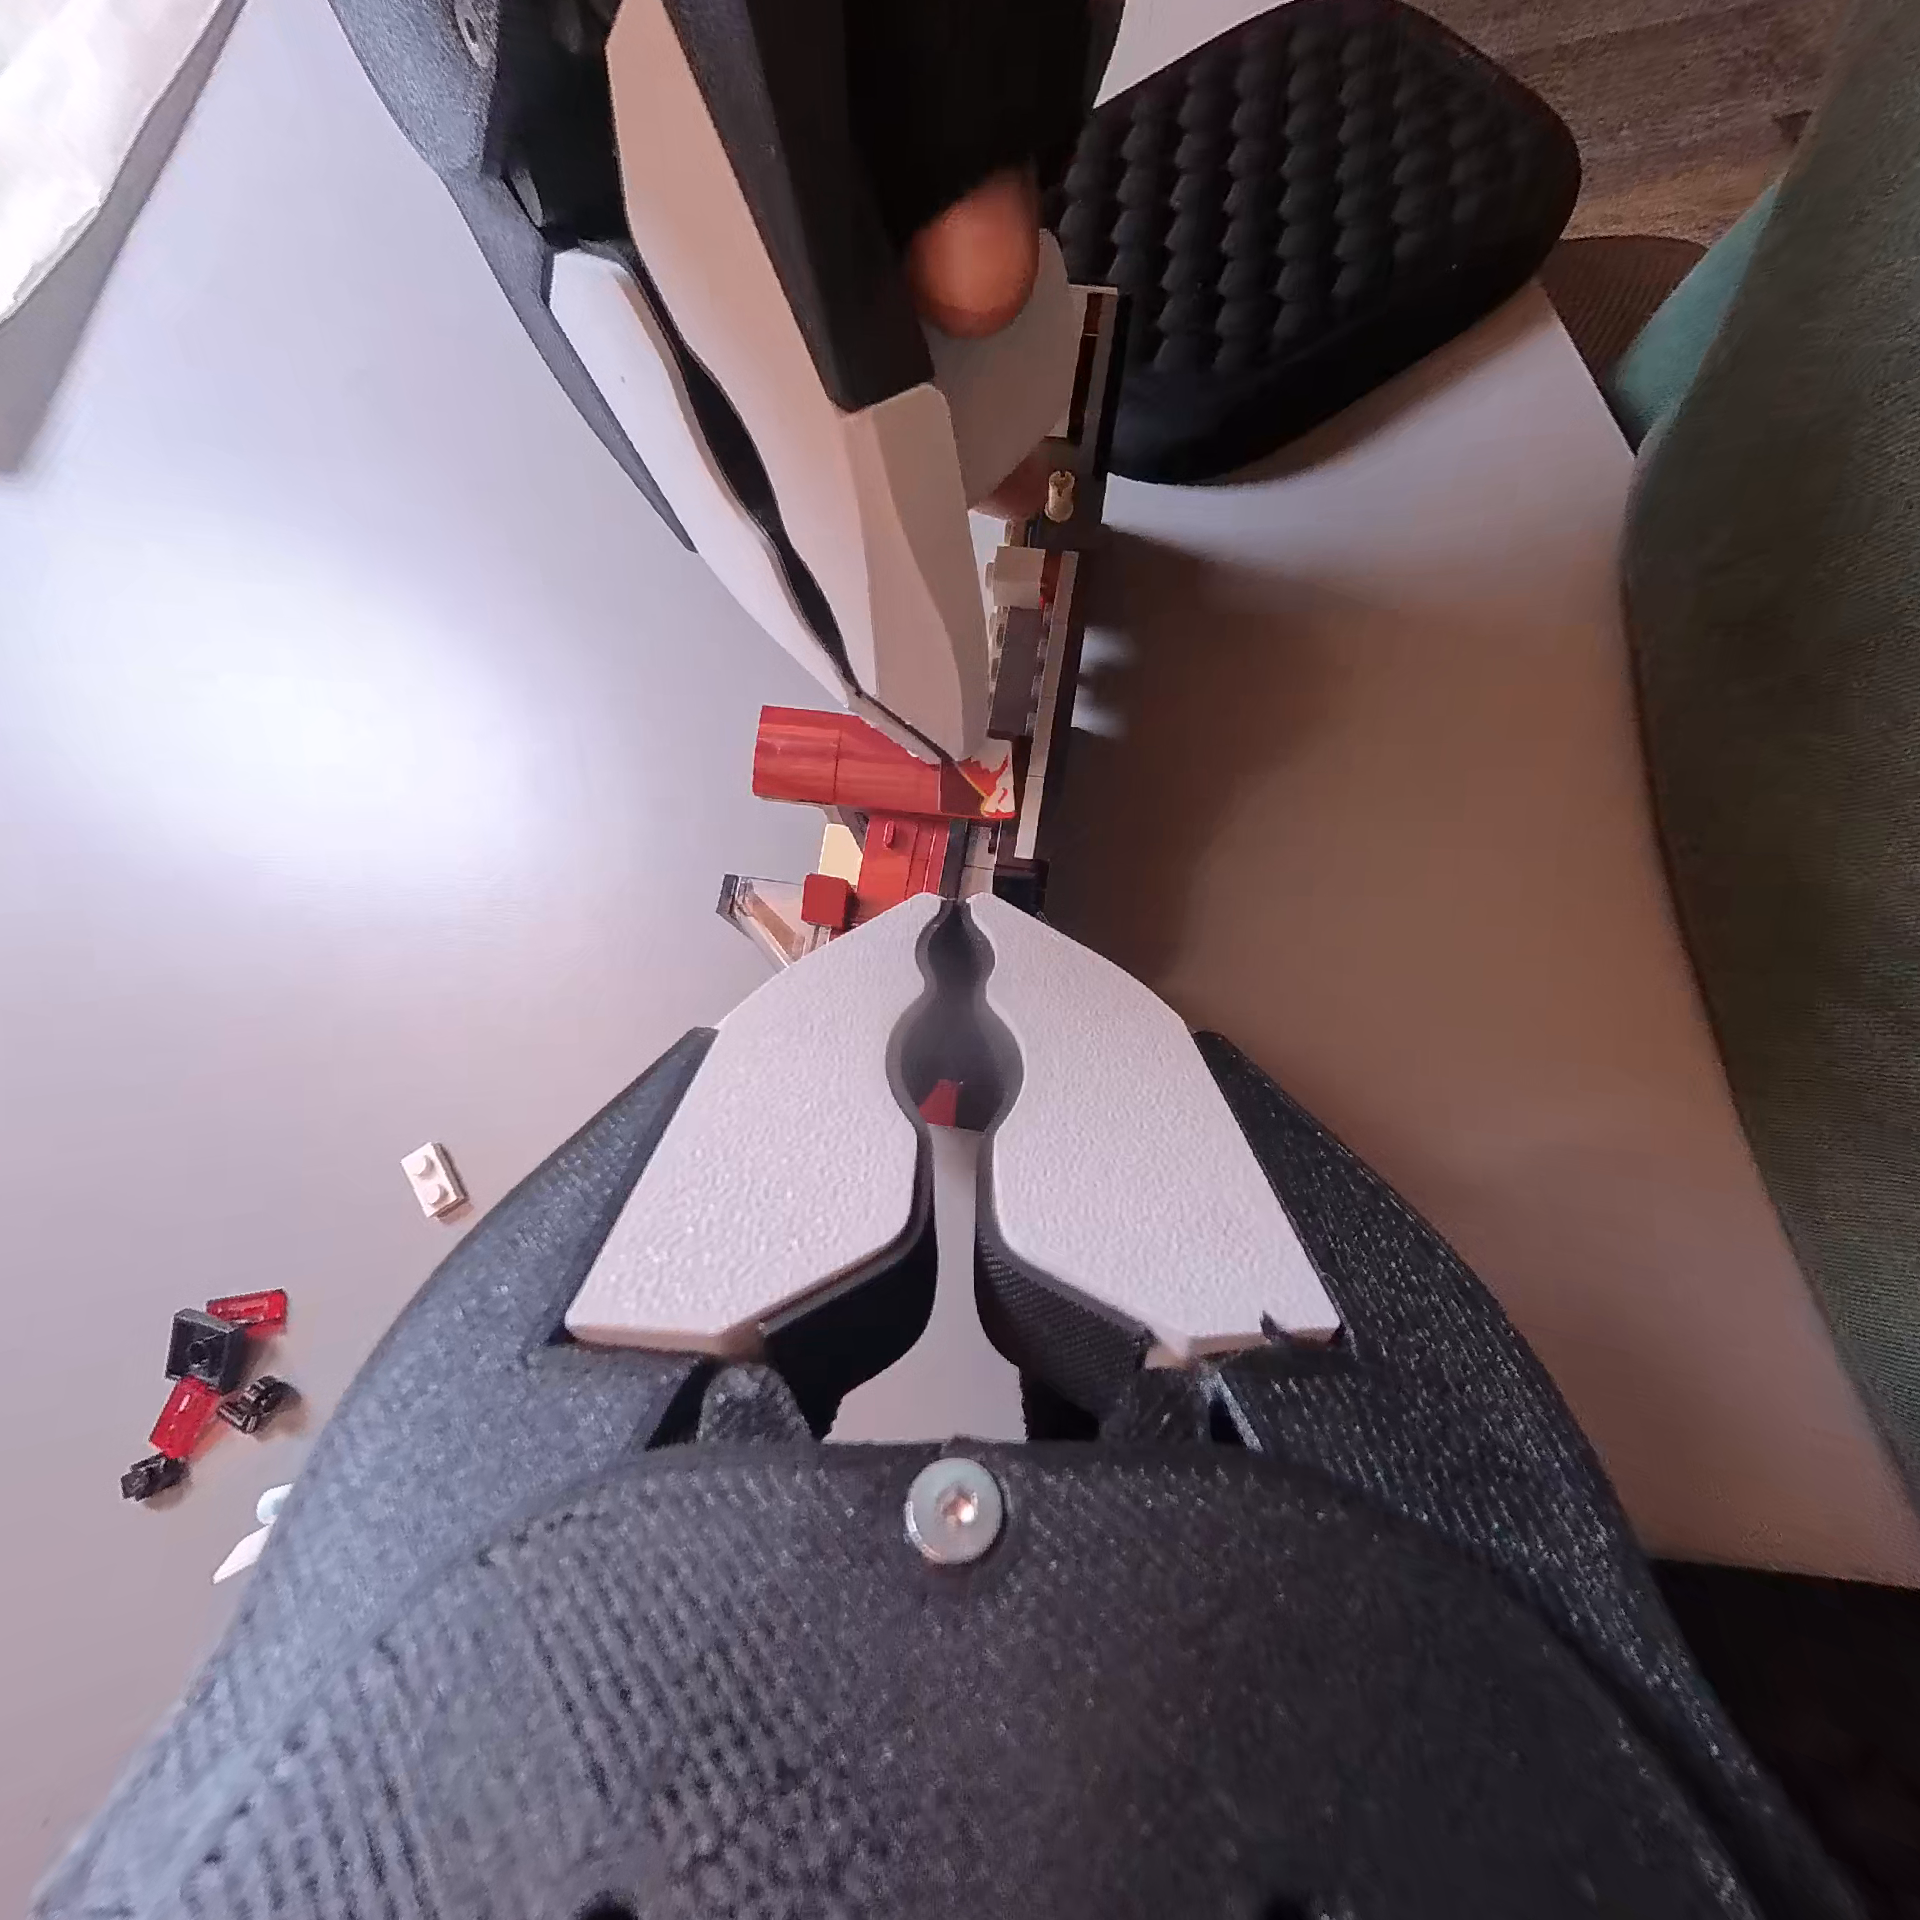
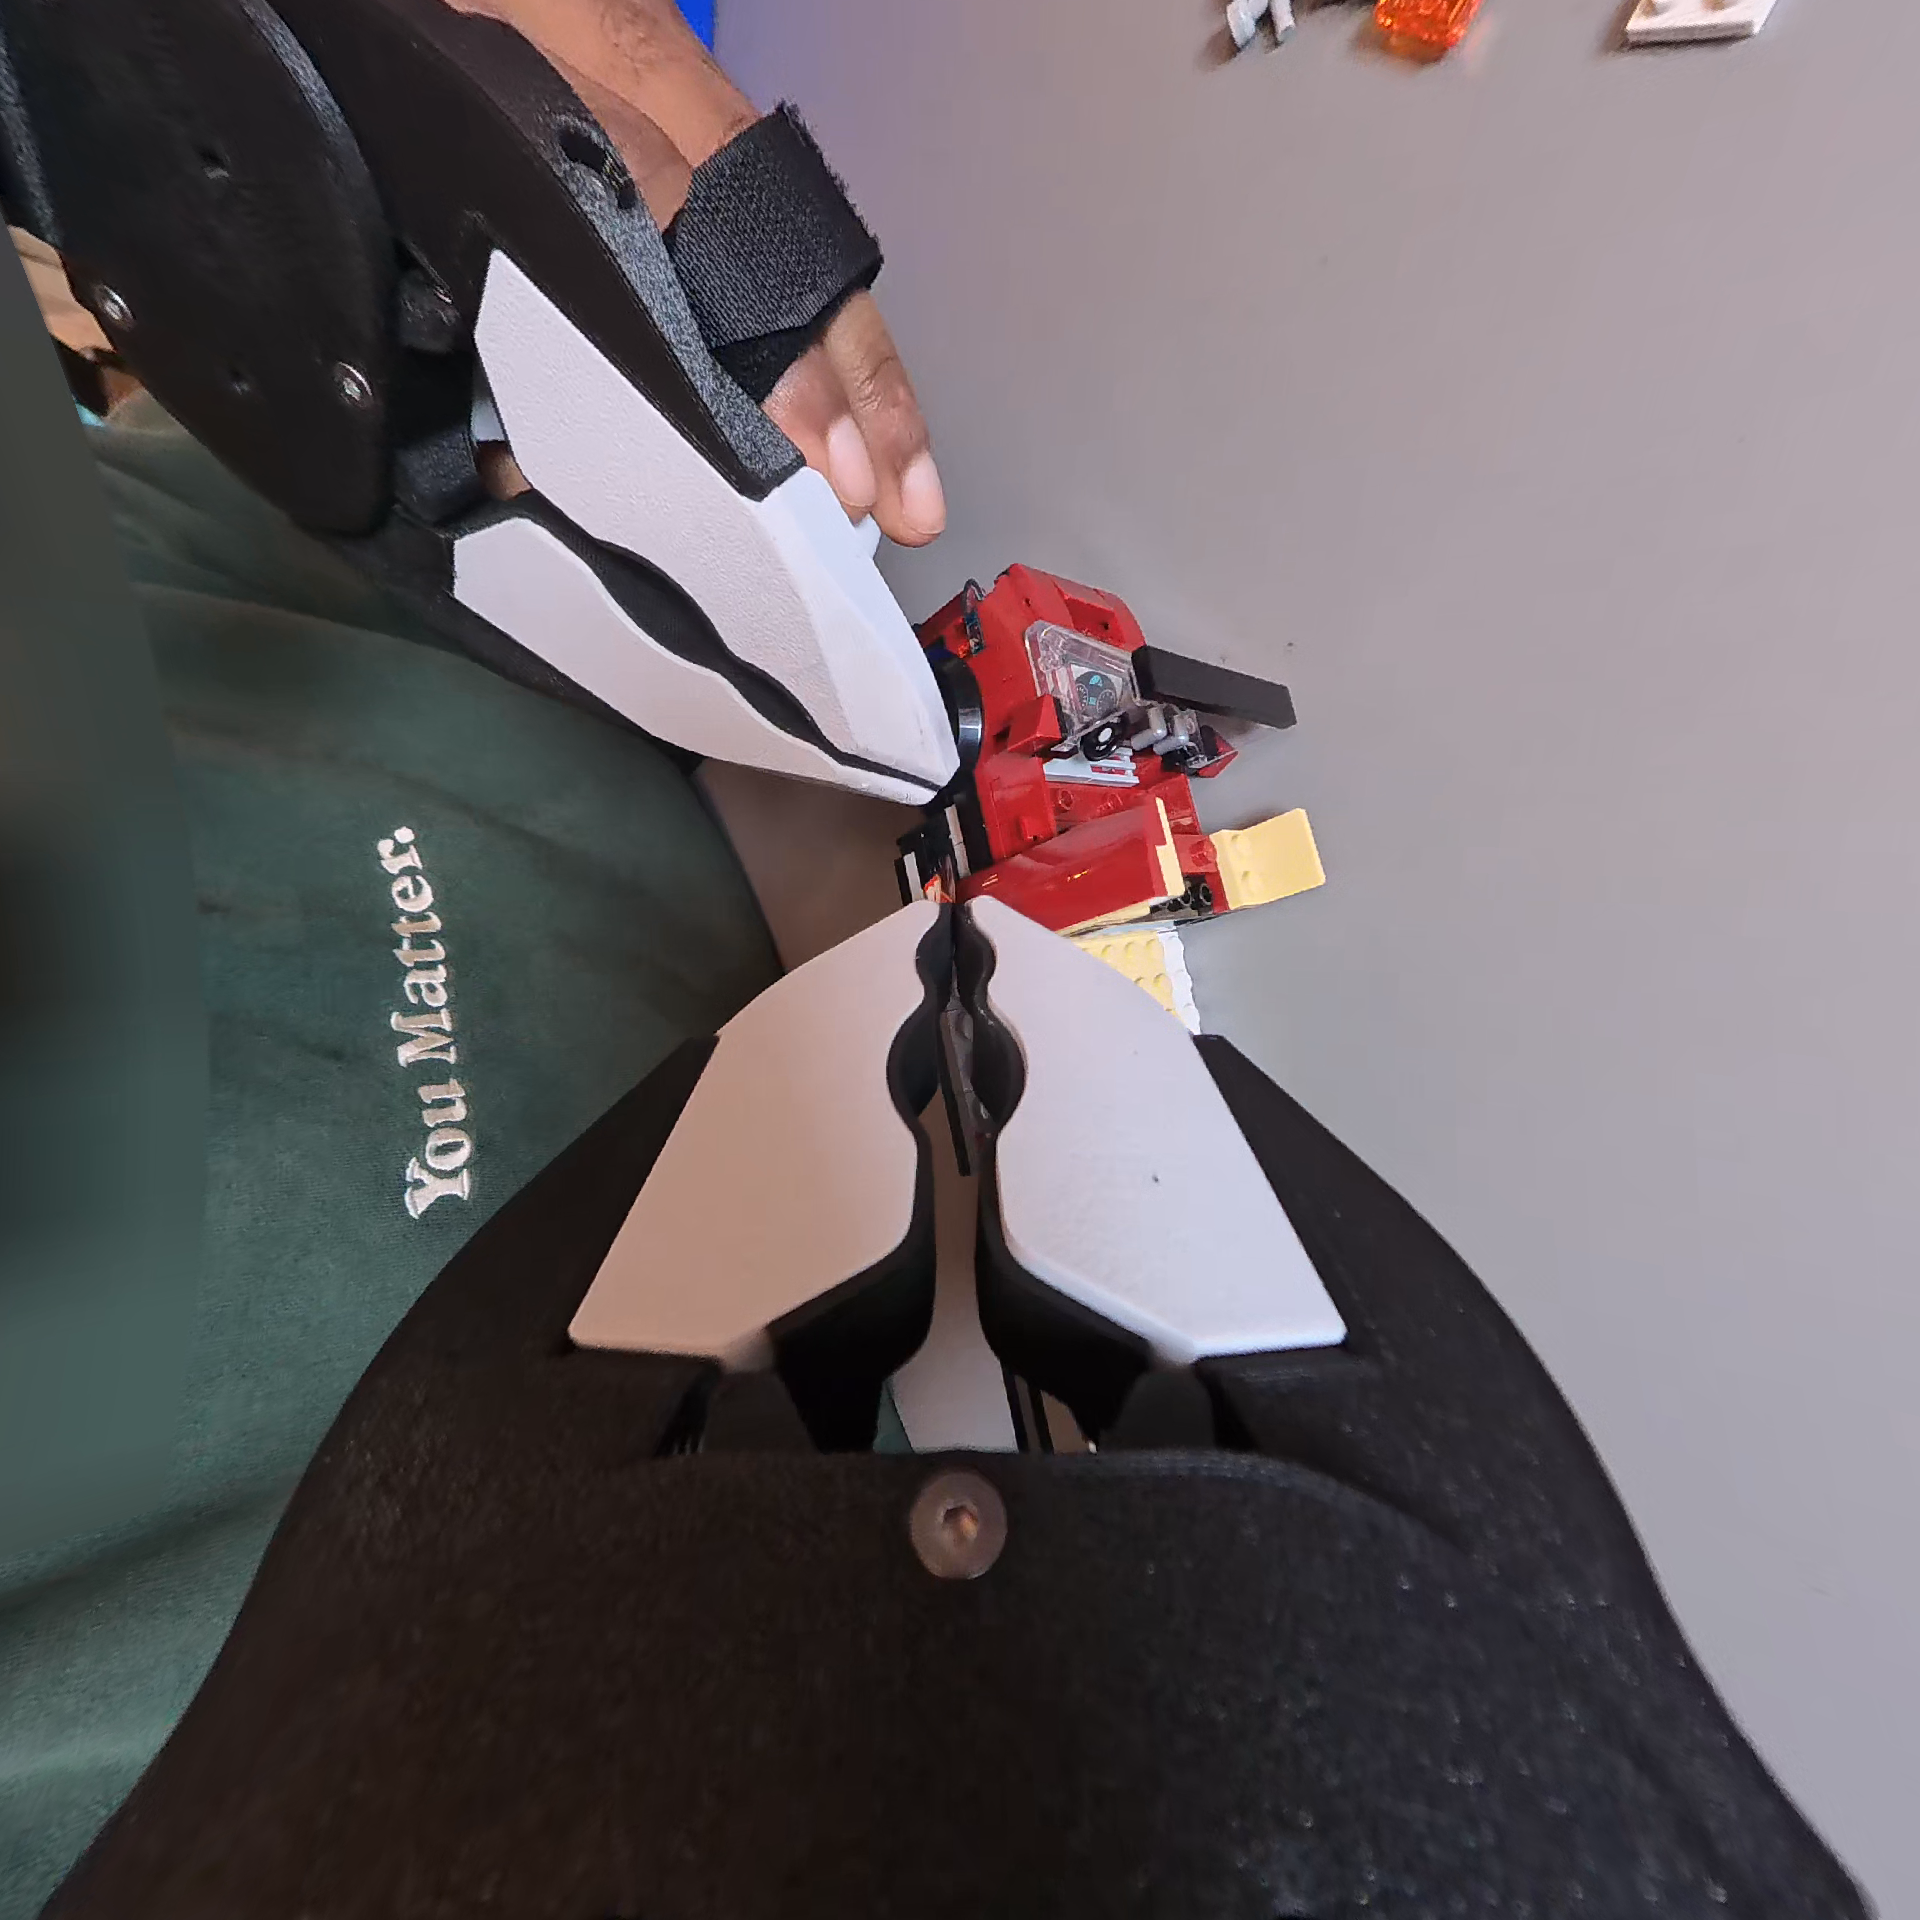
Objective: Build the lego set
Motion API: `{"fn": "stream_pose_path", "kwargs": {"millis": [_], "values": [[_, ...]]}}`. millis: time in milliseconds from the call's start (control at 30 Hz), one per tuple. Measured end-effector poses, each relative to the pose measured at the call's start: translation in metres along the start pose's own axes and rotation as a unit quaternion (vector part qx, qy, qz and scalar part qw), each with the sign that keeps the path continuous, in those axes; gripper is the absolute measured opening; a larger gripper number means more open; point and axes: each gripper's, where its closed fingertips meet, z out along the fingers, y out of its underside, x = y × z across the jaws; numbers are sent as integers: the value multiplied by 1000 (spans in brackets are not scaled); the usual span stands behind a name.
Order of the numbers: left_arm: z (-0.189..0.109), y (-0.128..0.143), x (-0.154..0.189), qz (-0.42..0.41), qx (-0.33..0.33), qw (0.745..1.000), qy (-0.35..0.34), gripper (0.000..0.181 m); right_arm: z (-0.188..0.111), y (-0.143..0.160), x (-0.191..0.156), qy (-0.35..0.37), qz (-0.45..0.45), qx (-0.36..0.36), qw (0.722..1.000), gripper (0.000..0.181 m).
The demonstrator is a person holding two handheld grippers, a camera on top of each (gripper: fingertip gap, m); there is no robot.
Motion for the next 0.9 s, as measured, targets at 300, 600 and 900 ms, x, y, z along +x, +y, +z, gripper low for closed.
{"fn": "stream_pose_path", "kwargs": {"millis": [300,600,900], "values": [[0,0,0,-6,1,1000,1,0,0,0,1,21,23,6,999,0],[1,0,2,-8,3,1000,1,0,-1,0,2,32,53,19,998,0],[2,0,3,-8,2,1000,4,0,1,0,0,31,56,15,998,0]]}}
